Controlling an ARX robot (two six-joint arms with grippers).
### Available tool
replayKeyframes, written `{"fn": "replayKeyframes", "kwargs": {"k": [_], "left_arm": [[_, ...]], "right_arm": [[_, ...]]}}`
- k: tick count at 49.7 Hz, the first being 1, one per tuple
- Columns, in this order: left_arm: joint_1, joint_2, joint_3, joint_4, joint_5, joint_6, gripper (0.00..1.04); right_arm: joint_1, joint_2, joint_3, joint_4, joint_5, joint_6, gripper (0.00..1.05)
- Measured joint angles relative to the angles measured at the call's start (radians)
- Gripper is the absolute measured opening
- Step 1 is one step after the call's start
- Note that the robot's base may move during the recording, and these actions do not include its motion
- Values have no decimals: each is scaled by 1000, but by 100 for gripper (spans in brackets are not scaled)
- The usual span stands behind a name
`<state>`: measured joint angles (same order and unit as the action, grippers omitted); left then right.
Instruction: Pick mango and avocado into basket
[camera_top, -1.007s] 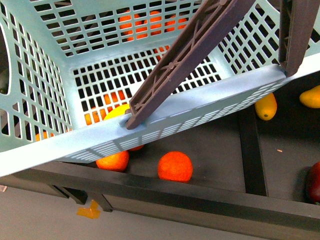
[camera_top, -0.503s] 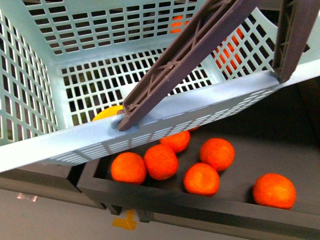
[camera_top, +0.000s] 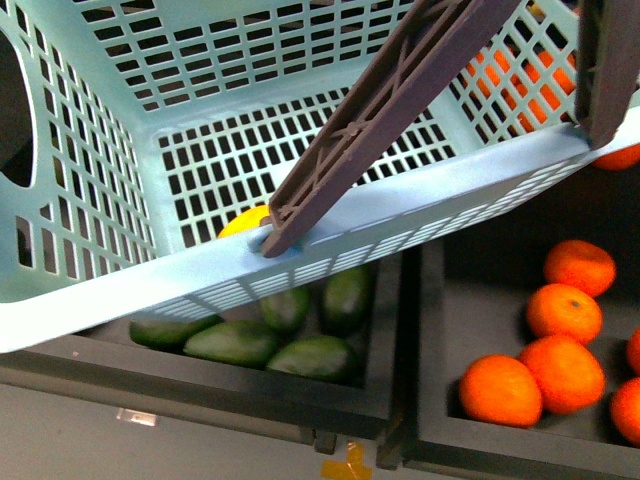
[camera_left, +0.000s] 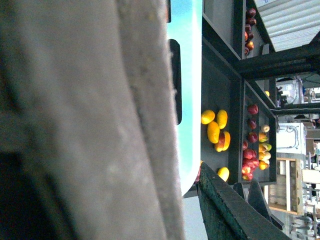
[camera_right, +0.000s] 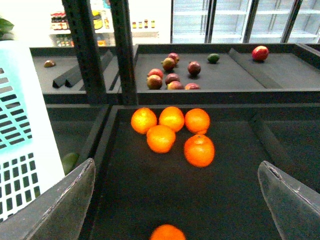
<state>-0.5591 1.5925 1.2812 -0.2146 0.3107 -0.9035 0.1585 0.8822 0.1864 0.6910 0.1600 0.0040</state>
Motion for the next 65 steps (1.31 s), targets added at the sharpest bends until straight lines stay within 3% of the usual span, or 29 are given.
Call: {"fn": "replayKeyframes", "kwargs": {"k": [65], "left_arm": [[11,-1,0,0,-17,10,28]], "right_arm": [[3,2,1,-1,-3,-1,96]]}}
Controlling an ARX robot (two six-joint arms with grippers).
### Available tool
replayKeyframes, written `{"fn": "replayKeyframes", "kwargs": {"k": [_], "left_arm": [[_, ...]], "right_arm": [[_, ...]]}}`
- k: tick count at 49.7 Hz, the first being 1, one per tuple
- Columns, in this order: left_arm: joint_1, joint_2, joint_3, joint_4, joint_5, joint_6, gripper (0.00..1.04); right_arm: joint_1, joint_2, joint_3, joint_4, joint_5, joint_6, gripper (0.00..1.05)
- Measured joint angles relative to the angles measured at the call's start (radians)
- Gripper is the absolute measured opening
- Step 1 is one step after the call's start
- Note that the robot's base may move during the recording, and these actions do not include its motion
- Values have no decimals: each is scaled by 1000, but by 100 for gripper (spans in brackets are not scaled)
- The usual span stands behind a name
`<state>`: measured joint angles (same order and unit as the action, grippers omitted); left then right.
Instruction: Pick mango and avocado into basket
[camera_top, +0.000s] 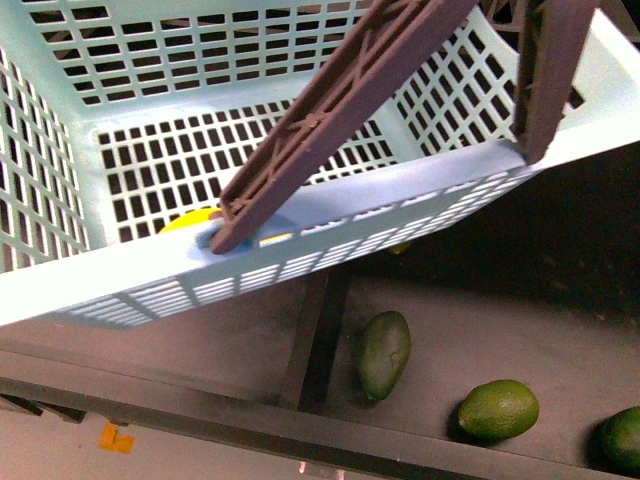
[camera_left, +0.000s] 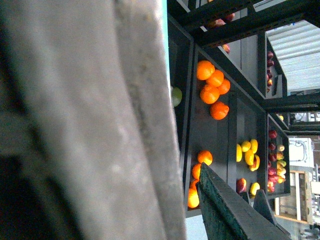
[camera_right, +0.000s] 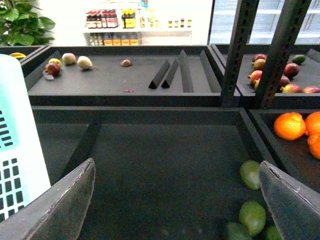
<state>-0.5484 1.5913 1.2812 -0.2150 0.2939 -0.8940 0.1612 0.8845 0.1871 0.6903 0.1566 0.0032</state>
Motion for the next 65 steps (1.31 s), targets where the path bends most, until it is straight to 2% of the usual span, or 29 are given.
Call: {"fn": "replayKeyframes", "kwargs": {"k": [2,5,6,8,11,16,20,26,28,33,36,46,65], "left_arm": [[-4,0,0,0,3,-5,28],[-5,0,0,0,5,-5,28],[-6,0,0,0,7,-6,28],[-10,0,2,0,15,-5,28],[-10,0,2,0,21,-4,28],[-9,1,2,0,20,-12,28],[-10,1,3,0,17,-5,28],[-10,1,3,0,13,-11,28],[-9,1,3,0,4,-8,28],[-7,1,3,0,-2,-7,28],[-7,1,3,0,0,-7,28],[-8,1,3,0,14,-8,28],[-8,1,3,0,6,-8,28]], "right_arm": [[4,3,8,-25,31,12,96],[26,70,176,-458,298,231,96],[18,94,220,-568,348,290,96],[-11,140,282,-771,371,415,96],[-49,179,293,-879,340,475,96],[-113,245,286,-838,264,477,96],[-187,330,291,-717,211,421,96],[-333,582,344,-469,39,193,96],[-366,674,372,-439,-21,124,96],[-402,812,414,-420,-96,23,96],[-420,911,451,-410,-113,-48,96],[-446,1111,576,-417,-140,-144,96],[-469,1389,845,-444,-142,-147,96]]}}
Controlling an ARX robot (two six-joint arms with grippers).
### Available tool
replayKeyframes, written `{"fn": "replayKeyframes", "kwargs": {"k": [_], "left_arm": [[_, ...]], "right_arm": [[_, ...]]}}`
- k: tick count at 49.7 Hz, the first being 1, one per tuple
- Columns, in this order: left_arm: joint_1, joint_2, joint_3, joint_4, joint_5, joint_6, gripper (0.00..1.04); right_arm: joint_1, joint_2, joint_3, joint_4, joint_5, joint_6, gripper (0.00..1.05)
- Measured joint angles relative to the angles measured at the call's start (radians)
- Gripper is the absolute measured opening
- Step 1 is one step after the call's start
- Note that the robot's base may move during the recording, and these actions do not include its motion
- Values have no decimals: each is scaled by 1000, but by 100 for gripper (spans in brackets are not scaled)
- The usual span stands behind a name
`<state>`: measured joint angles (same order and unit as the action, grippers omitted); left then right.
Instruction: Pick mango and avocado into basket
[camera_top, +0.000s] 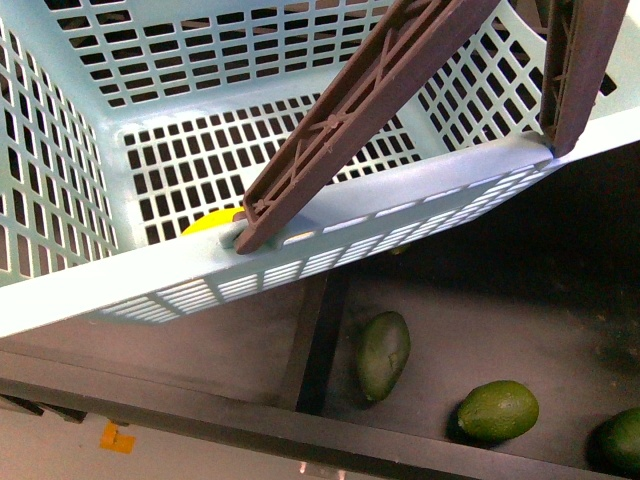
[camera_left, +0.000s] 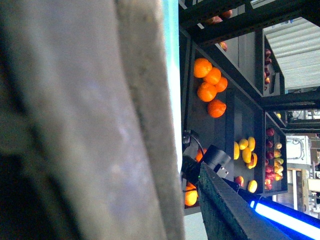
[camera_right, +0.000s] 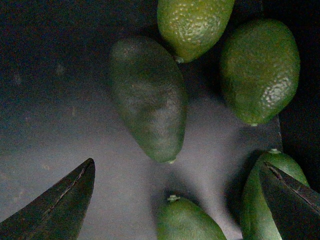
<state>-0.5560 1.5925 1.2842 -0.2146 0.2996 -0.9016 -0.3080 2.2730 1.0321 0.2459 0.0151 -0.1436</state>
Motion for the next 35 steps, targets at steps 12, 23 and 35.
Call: {"fn": "replayKeyframes", "kwargs": {"k": [12,23,35], "left_arm": [[0,0,0,0,1,0,28],[0,0,0,0,8,0,28],[0,0,0,0,5,-1,28]], "right_arm": [[3,93,97,-30,12,21,96],[17,175,190,-59,14,50,96],[34,243,276,-81,18,73,96]]}}
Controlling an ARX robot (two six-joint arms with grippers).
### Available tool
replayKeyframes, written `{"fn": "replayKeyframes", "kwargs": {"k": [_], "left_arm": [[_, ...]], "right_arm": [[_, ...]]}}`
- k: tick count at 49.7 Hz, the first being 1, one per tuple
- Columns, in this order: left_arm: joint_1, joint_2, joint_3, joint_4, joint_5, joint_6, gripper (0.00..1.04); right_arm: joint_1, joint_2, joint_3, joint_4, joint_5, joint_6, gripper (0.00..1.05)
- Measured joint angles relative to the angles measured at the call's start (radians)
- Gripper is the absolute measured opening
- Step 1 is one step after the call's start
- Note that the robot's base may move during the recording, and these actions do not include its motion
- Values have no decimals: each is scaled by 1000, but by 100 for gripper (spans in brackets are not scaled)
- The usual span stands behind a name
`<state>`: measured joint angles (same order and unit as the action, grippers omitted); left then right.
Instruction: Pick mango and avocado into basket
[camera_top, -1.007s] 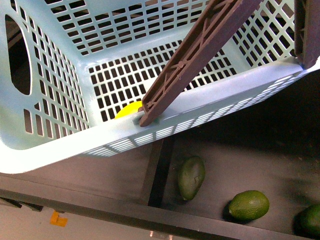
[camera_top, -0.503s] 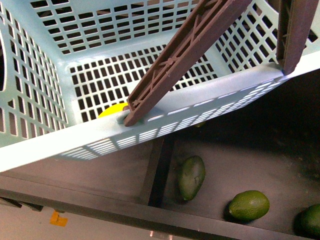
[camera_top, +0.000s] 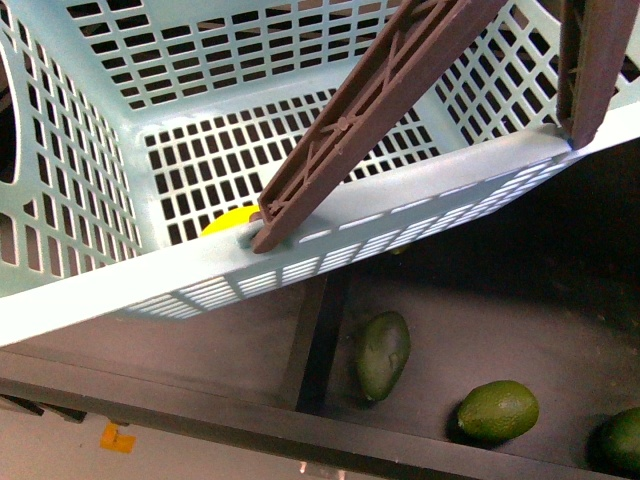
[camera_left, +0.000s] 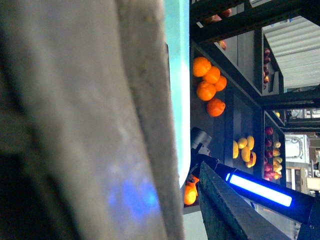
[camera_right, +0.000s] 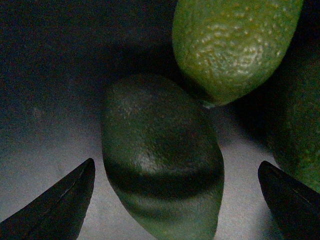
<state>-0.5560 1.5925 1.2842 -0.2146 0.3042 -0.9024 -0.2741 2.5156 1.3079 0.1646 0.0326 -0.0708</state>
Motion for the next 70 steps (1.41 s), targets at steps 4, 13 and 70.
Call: {"fn": "replayKeyframes", "kwargs": {"k": [4,13,70], "left_arm": [[0,0,0,0,-3,0,28],[0,0,0,0,-1,0,28],[0,0,0,0,0,0,28]], "right_arm": [[5,16,24,-3,-2,9,96],[40,71,105,-31,-2,31,96],[135,-1048,-612,8,-295,34,56]]}}
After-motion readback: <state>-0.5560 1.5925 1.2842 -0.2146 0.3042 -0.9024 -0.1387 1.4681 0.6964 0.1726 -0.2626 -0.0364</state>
